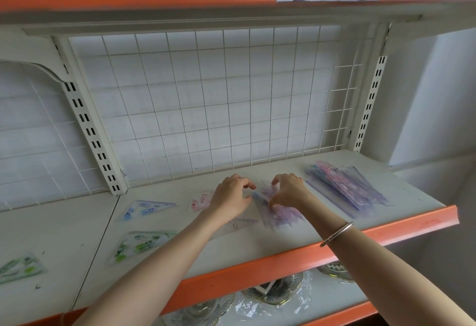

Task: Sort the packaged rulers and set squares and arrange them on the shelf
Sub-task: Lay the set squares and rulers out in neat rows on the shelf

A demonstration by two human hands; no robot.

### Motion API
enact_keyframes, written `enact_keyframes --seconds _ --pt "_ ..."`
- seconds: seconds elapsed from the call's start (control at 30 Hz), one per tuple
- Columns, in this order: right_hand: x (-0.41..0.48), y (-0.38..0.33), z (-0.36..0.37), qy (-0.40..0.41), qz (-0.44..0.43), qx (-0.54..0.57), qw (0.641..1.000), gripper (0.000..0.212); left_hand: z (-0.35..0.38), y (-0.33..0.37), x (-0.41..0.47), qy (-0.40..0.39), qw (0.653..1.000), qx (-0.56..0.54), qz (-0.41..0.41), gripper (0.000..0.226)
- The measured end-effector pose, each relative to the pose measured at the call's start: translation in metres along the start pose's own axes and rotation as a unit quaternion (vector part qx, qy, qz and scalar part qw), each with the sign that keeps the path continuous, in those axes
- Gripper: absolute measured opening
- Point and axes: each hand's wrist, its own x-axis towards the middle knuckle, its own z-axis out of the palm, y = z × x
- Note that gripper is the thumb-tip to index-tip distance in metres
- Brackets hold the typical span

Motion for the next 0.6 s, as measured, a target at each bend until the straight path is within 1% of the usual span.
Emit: enact_keyframes --seconds 0.13,0.27,0.33,0.43,0.53,0.6 --pt "0.0 0.011 -0.007 0.009 0.009 -0.006 1.0 0.062 0.002 0.002 0.0 -0.004 1.0 0.002 -0.002 0.026" --pt "-0.001 0.017 -0.011 0.014 -0.002 0.008 1.0 0.062 0.008 0.006 0.002 -0.002 1.0 0.014 -0.013 0.025" --pt "-0.002 0.021 -0.012 0.02 -0.003 0.026 0.999 0.064 0.012 0.01 0.004 0.004 0.999 0.046 -0.027 0.025" --pt "-0.004 0.026 -0.014 0.032 -0.004 0.045 0.998 0.064 0.019 0.015 0.006 -0.01 0.991 0.125 -0.044 0.027" --pt "-0.007 0.028 -0.016 0.041 -0.011 0.049 0.998 0.059 0.025 0.02 0.007 -0.029 0.979 0.196 -0.037 0.03" --pt "-0.008 0.029 -0.016 0.048 -0.015 0.053 0.997 0.058 0.028 0.022 0.006 -0.035 0.975 0.22 -0.024 0.028"
